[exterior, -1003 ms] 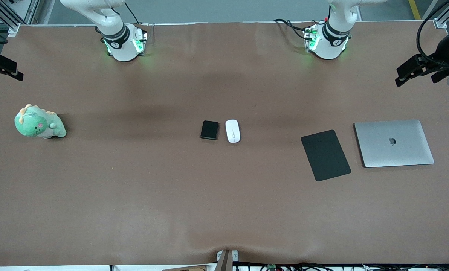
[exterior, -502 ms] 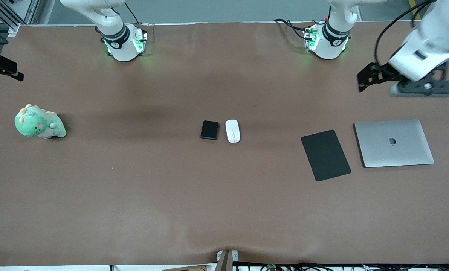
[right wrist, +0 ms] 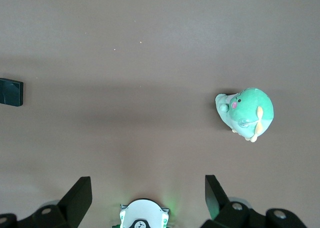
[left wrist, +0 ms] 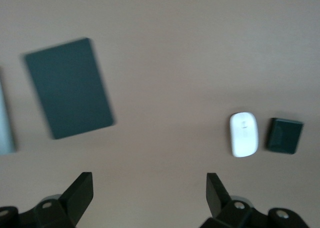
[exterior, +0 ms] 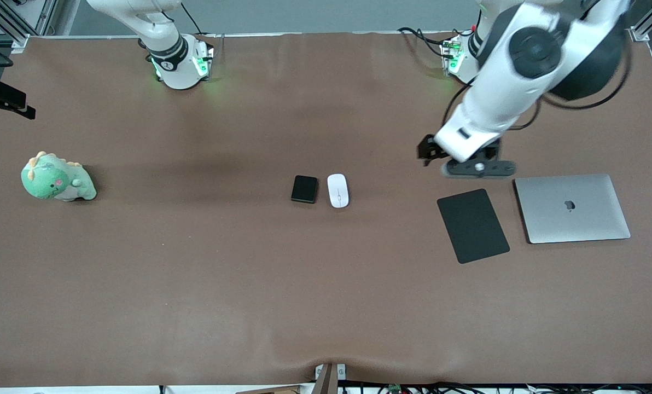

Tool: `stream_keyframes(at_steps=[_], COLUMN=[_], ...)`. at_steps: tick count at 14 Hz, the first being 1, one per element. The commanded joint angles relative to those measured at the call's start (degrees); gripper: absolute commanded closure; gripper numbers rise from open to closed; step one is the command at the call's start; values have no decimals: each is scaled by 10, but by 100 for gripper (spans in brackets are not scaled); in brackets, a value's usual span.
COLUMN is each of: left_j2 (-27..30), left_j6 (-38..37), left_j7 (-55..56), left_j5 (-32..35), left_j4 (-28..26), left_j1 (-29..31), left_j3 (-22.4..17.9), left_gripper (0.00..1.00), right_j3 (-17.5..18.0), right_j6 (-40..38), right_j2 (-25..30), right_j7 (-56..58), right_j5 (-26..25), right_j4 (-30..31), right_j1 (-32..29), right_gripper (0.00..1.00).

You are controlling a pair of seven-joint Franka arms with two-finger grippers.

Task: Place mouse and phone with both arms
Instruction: 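Reach the left gripper over the white mouse beside the phone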

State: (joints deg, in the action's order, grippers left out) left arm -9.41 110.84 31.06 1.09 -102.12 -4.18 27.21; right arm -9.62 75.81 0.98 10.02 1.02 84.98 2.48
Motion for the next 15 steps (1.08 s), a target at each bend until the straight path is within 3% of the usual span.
stream_keyframes(at_steps=[1,3,8,12,15], left_j2=[-88,-149,-241,-315,-328], left_j6=[53,96,214,221,221], left_j7=[120,192,323,413,423], left_j5=[87,150,209,261,265], left_j4=[13,17,25,86,87], left_j1=[-62,-100,-158,-203,-205], left_j3=[5,6,5,0,-4], left_gripper=[0,0,0,0,0], right_j3=[6,6,7,7,7], right_j6=[-10,-10,-10,-10,-12], right_j2=[-11,-12,-14,-17,-23], right_j7=[-4,-4,-3,-3,-2], right_j5=[13,13,15,18,18], right_j4=[-14,-14,-14,-14,-15], right_j1=[-12,-14,-17,-17,-17], right_gripper=[0,0,0,0,0])
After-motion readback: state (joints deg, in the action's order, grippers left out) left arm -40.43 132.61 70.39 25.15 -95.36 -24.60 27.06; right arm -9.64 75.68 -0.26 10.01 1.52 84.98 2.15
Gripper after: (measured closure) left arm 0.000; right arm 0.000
